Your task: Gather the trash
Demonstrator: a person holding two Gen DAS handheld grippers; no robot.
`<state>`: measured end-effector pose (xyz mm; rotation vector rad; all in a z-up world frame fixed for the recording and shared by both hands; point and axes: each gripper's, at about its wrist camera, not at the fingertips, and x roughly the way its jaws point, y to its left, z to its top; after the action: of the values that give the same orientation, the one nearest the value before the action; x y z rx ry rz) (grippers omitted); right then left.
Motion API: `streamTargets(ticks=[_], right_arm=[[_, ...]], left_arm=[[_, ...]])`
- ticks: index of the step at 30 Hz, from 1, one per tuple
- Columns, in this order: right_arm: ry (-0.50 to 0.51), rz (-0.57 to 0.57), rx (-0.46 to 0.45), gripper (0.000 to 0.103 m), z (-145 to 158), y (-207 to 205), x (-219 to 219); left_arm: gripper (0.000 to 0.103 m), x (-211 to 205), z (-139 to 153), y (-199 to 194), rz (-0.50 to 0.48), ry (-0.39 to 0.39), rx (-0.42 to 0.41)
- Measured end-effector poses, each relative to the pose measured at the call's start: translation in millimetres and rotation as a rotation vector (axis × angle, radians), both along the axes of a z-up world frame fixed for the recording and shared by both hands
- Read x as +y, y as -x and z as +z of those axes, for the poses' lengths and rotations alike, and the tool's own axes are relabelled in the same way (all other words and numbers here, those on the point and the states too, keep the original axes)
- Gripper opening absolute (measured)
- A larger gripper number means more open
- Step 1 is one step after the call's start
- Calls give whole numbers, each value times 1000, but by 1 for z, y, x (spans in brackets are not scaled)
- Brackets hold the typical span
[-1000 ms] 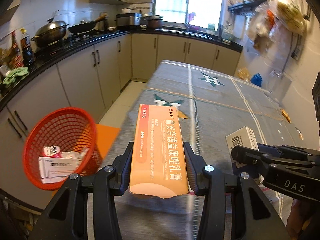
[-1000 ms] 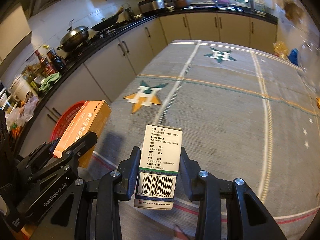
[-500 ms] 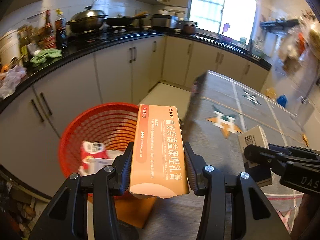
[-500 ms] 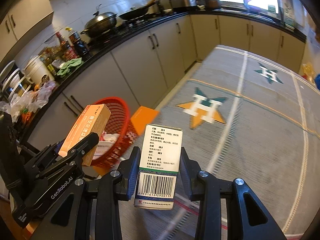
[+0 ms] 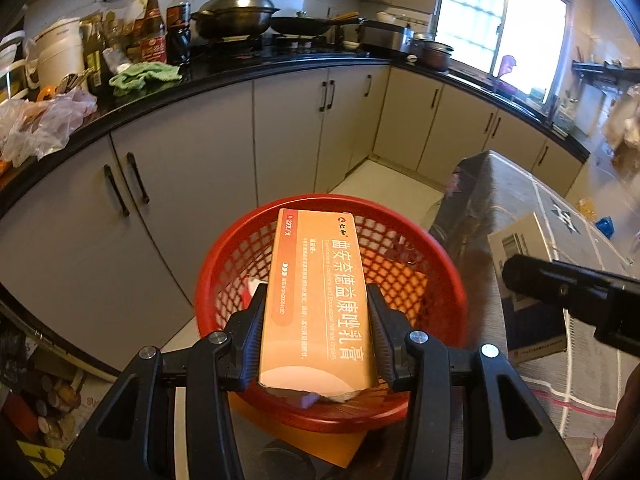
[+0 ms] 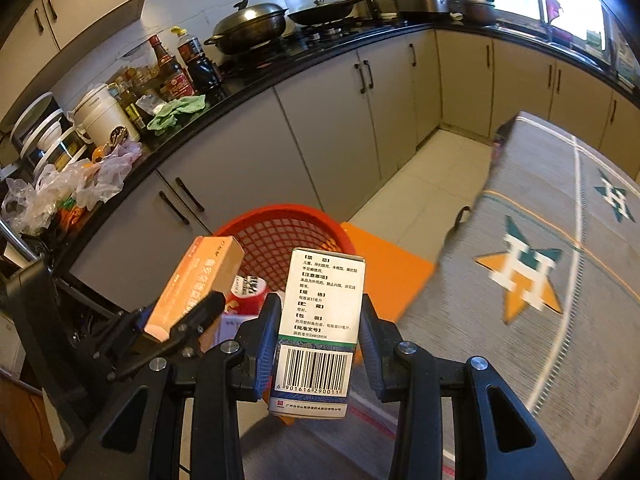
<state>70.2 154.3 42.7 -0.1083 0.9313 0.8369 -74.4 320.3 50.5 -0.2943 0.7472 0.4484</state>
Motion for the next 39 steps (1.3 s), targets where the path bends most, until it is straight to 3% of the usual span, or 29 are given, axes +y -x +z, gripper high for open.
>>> streamTargets(ticks=[21,27,30,39], right_arm=[[28,35,71,46,-31,-29,55],[3,22,58,46,-23,-26,45],[-8,8,16,56,-11,-17,33],[-15,-17,-67,66,11,8,0]], left_arm=[[45,28,-24,-15,19,27,33],[51,25,-19,-10,25,8,13],[56,19,-12,-3,29,-8,-10],[65,-5,3,11,32,-61,-33]])
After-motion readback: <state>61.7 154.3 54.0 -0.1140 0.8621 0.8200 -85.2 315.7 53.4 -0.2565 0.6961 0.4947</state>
